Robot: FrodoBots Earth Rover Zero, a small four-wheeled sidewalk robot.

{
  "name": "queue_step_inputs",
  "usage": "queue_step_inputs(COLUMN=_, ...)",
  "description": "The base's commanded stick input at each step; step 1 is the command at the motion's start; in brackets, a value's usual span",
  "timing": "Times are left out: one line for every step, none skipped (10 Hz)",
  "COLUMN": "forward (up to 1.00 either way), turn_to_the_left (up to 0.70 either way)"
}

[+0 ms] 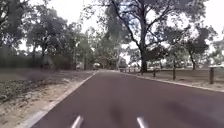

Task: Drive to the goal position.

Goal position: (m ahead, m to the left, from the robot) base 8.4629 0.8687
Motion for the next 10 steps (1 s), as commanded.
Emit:
queue_step_inputs(forward=0.60, turn_to_the_left=0.00)
queue_step_inputs(forward=0.60, turn_to_the_left=0.00)
queue_step_inputs(forward=0.60, turn_to_the_left=0.00)
queue_step_inputs(forward=0.60, turn_to_the_left=0.00)
queue_step_inputs(forward=0.60, turn_to_the_left=0.00)
queue_step_inputs(forward=0.60, turn_to_the_left=0.00)
queue_step_inputs(forward=0.60, turn_to_the_left=0.00)
queue_step_inputs(forward=0.60, turn_to_the_left=0.00)
queue_step_inputs(forward=0.60, turn_to_the_left=0.00)
queue_step_inputs(forward=0.60, turn_to_the_left=0.00)
